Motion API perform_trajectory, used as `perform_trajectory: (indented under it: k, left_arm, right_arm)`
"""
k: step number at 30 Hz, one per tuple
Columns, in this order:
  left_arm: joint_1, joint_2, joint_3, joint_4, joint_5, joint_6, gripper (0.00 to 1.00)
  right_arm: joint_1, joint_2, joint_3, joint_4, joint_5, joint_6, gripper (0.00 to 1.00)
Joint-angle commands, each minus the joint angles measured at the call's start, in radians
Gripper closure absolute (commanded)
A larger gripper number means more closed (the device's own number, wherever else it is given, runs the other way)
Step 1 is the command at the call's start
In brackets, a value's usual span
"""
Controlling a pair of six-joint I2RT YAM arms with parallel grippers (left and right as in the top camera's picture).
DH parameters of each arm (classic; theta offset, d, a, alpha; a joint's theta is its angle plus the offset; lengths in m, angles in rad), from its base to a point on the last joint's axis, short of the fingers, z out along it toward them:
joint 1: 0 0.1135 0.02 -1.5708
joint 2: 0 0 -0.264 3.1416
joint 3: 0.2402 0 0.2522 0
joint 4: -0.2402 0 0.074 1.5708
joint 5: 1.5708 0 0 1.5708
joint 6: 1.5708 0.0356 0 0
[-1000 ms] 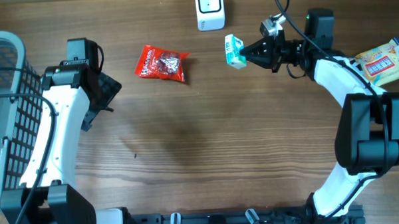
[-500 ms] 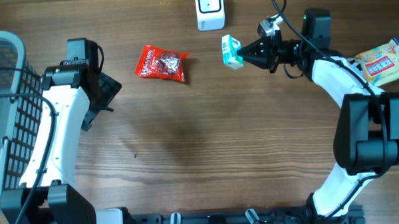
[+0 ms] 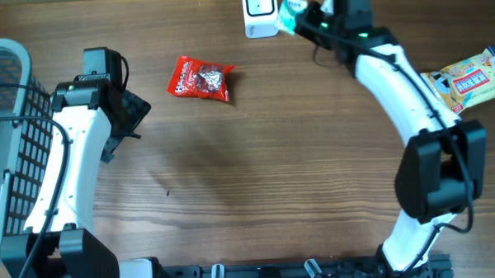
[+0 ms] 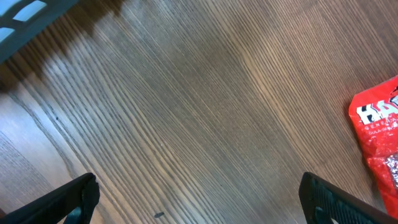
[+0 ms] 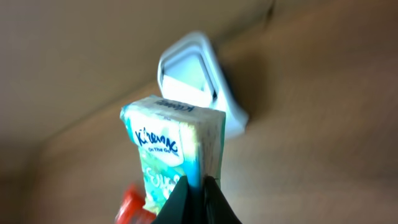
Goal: Scan the item barcode
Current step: 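Move the tissue pack to the right edge and release it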
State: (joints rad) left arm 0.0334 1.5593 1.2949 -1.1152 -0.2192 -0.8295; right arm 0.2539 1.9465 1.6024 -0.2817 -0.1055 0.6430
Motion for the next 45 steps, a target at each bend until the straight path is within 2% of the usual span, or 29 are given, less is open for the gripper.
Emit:
perform_trajectory:
  k: [1,4,7,9,12,18,21,23,25,26,27,28,29,31,34,35,39,40,41,42,45]
  left_arm:
    - [0.006,-0.005,-0.002,0.000,-0.016,-0.016,0.00]
    - [0.006,-0.005,-0.002,0.000,-0.016,-0.016,0.00]
    - [0.006,-0.005,-0.002,0.000,-0.016,-0.016,0.00]
    - [0.006,-0.005,-0.002,0.000,-0.016,-0.016,0.00]
    - [0.006,-0.005,-0.002,0.000,-0.016,-0.016,0.00]
    - [0.006,-0.005,-0.002,0.000,-0.016,-0.016,0.00]
    - [0.006,-0.005,-0.002,0.000,-0.016,-0.016,0.00]
    - [0.006,-0.005,-0.002,0.000,-0.016,-0.016,0.00]
    - [0.006,-0.005,-0.002,0.000,-0.016,-0.016,0.00]
    - [0.006,-0.005,-0.002,0.000,-0.016,-0.016,0.00]
    - [0.006,-0.005,-0.002,0.000,-0.016,-0.016,0.00]
    - [0.006,-0.005,-0.002,0.000,-0.016,-0.016,0.00]
    - [0.006,-0.005,-0.002,0.000,-0.016,-0.016,0.00]
    - [0.006,-0.005,-0.002,0.000,-0.016,-0.016,0.00]
    - [0.006,-0.005,-0.002,0.000,-0.016,-0.016,0.00]
    - [0.006,-0.005,-0.002,0.000,-0.016,-0.016,0.00]
    - [0.006,-0.005,-0.002,0.000,-0.016,-0.016,0.00]
    - [0.006,-0.005,-0.002,0.000,-0.016,-0.016,0.00]
    - [0.006,-0.005,-0.002,0.000,-0.016,-0.016,0.00]
    - [0.006,-0.005,-0.002,0.000,-0.016,-0.016,0.00]
    - [0.006,-0.005,-0.002,0.000,-0.016,-0.016,0.00]
  right_arm:
    - [0.132,0.011,0.063,0.132,0.554,-0.306,0.95]
    - [0.211,0.074,0.063,0.348,0.589,-0.621,0.95]
    - [0.247,0.175,0.063,0.555,0.659,-0.848,0.95]
    - [0.247,0.234,0.063,0.620,0.648,-0.983,0.95]
    - [0.247,0.312,0.063,0.629,0.609,-1.221,0.95]
    - [0.243,0.367,0.062,0.663,0.629,-1.352,0.95]
    - [0.207,0.367,0.062,0.700,0.824,-1.373,0.96]
    - [0.124,0.367,0.062,0.686,1.019,-1.315,0.96]
    - [0.021,0.367,0.061,0.645,1.261,-1.155,0.96]
    - [-0.023,0.367,0.060,0.592,1.330,-1.084,0.96]
    - [-0.094,0.367,0.060,0.456,1.400,-0.992,0.96]
    - [-0.130,0.367,0.060,0.355,1.407,-0.930,0.96]
    - [-0.188,0.367,0.060,0.163,1.407,-0.783,0.96]
    - [-0.243,0.367,0.060,-0.095,1.328,-0.536,0.96]
    - [-0.320,0.367,0.060,-0.348,1.247,-0.193,0.96]
    - [-0.349,0.367,0.060,-0.390,1.228,-0.151,0.96]
    - [-0.451,0.367,0.060,-0.445,1.179,-0.146,0.96]
    - [-0.486,0.367,0.060,-0.454,1.119,-0.146,0.83]
    - [-0.519,0.367,0.060,-0.464,1.022,-0.148,0.60]
    - [-0.555,0.365,0.060,-0.481,0.891,-0.163,0.00]
    - [-0.607,0.336,0.060,-0.525,0.803,-0.169,0.00]
